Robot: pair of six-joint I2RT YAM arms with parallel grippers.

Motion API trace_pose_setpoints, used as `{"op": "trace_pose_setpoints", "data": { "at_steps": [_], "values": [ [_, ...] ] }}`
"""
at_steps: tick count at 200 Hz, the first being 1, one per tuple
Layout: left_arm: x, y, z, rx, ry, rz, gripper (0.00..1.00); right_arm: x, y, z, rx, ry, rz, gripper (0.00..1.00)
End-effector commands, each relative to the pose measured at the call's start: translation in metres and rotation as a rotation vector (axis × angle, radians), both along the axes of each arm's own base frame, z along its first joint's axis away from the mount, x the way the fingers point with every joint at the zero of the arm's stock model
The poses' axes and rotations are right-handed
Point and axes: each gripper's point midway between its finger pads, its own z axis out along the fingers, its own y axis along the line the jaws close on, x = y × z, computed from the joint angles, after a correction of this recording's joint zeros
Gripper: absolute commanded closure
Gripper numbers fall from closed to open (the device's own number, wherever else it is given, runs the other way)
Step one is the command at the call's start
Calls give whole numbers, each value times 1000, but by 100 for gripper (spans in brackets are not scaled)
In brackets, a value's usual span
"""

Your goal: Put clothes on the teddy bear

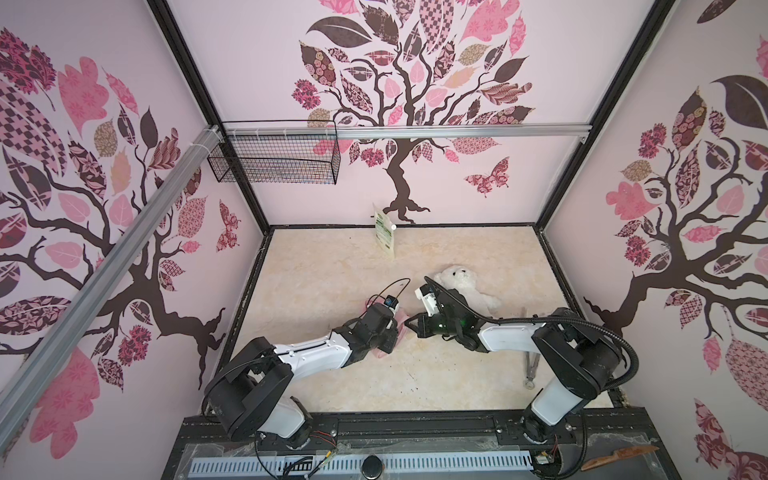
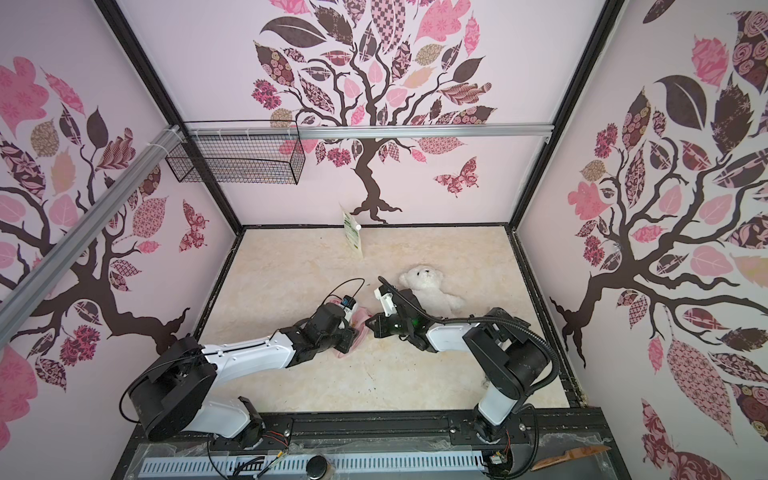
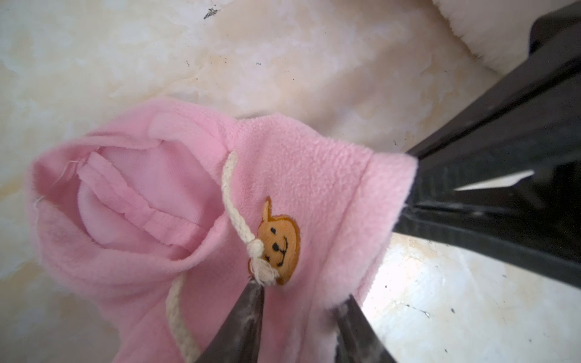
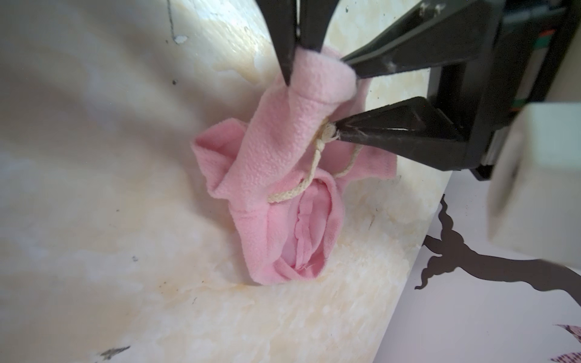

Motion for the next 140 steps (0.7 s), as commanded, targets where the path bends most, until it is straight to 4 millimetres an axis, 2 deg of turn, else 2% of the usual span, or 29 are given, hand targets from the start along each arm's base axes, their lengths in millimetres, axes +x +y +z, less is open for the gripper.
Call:
{"op": "trace_pose_setpoints", "data": {
  "at_steps": [1, 53, 102, 112, 127, 140],
  "values": [
    [9, -5, 15, -34, -43, 27, 69, 11, 0, 10, -32, -52, -5, 99],
    [13, -2, 10, -13, -41, 51, 81, 12, 0, 11, -40, -59, -1, 99],
    [17, -3, 19, -41, -47, 69, 90, 14, -3, 7, -80, -74, -2, 94],
    [18, -2, 21, -57, -43, 84, 94, 16, -5, 6, -100, -82, -5, 90],
    [23, 3, 21, -84, -24, 116, 100, 18, -9, 6, -131, -90, -19, 77],
    [28, 10, 19, -120, 9, 154, 100, 16, -12, 10, -142, -93, -17, 68]
  ]
}}
